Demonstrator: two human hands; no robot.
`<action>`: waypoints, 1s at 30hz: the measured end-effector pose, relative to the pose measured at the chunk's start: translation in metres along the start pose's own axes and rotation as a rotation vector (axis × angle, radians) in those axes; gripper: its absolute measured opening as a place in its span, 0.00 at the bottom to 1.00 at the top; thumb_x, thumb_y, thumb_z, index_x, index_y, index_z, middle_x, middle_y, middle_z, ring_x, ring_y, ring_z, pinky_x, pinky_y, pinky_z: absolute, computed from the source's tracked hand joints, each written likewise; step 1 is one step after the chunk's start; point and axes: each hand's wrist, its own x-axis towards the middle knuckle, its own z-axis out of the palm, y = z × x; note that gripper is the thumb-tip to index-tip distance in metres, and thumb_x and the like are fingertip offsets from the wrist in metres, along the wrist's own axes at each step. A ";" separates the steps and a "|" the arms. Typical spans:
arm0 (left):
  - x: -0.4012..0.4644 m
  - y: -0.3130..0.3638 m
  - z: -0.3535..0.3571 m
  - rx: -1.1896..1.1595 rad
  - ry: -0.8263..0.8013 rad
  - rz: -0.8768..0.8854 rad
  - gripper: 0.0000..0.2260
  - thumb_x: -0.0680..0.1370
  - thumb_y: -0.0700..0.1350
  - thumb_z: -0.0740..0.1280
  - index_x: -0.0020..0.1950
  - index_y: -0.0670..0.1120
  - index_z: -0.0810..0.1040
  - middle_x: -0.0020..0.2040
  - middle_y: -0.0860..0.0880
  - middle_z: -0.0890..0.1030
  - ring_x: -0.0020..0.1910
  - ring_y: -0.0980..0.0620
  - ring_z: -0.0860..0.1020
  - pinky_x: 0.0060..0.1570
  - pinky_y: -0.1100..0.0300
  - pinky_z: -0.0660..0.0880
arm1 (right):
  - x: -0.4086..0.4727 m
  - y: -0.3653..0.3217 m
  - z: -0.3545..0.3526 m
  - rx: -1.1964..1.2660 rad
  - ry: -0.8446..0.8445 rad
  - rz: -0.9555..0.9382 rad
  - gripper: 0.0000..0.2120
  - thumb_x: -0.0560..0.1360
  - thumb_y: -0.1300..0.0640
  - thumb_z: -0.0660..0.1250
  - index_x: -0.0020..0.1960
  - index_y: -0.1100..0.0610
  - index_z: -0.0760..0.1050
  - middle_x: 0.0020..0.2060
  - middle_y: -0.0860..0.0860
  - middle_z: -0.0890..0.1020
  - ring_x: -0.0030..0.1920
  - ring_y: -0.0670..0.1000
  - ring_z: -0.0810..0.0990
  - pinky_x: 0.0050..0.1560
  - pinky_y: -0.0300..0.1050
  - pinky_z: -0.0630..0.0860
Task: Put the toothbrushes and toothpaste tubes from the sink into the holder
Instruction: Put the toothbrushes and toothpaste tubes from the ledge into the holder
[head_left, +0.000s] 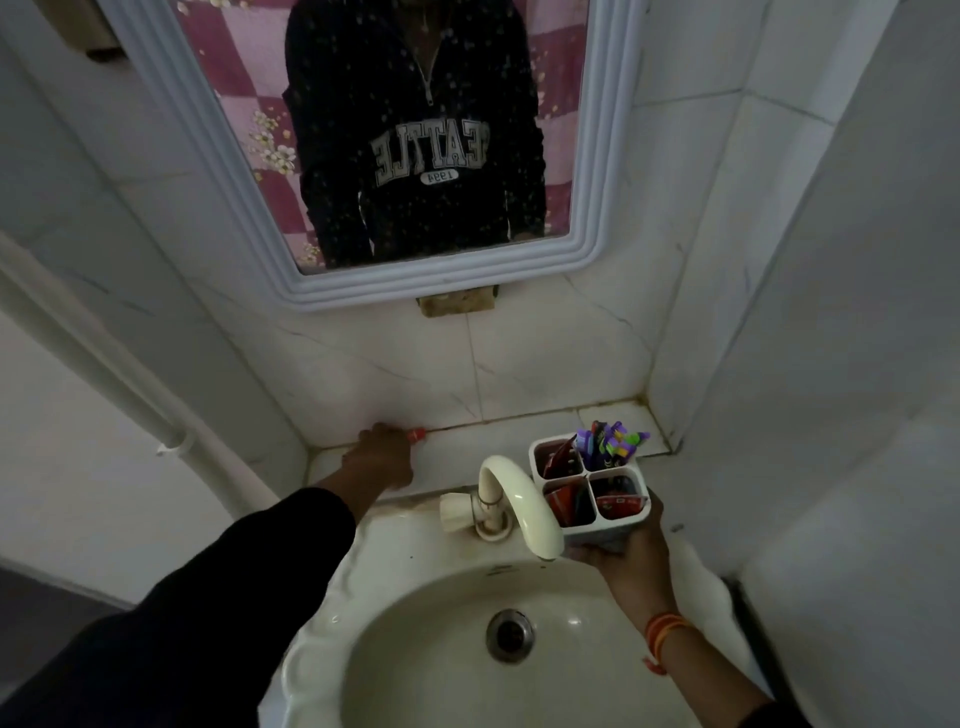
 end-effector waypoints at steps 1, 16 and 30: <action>-0.002 -0.002 0.003 0.036 0.030 0.029 0.37 0.75 0.43 0.63 0.81 0.65 0.56 0.71 0.44 0.71 0.69 0.39 0.69 0.67 0.45 0.73 | 0.001 0.001 0.000 0.009 0.010 0.004 0.17 0.83 0.65 0.61 0.54 0.44 0.80 0.56 0.55 0.83 0.54 0.61 0.84 0.38 0.61 0.85; -0.100 0.053 -0.099 -0.515 0.402 0.431 0.17 0.73 0.49 0.78 0.58 0.43 0.86 0.54 0.49 0.87 0.48 0.54 0.84 0.55 0.60 0.79 | -0.005 -0.004 0.007 0.098 0.004 0.064 0.21 0.86 0.54 0.56 0.46 0.45 0.86 0.45 0.53 0.89 0.45 0.57 0.88 0.38 0.60 0.84; -0.105 0.129 -0.123 -0.437 0.016 0.425 0.31 0.79 0.67 0.63 0.57 0.39 0.85 0.51 0.40 0.87 0.51 0.44 0.86 0.55 0.51 0.81 | -0.006 -0.007 0.008 0.133 0.046 0.082 0.18 0.84 0.47 0.57 0.57 0.55 0.82 0.53 0.62 0.86 0.50 0.62 0.85 0.42 0.60 0.83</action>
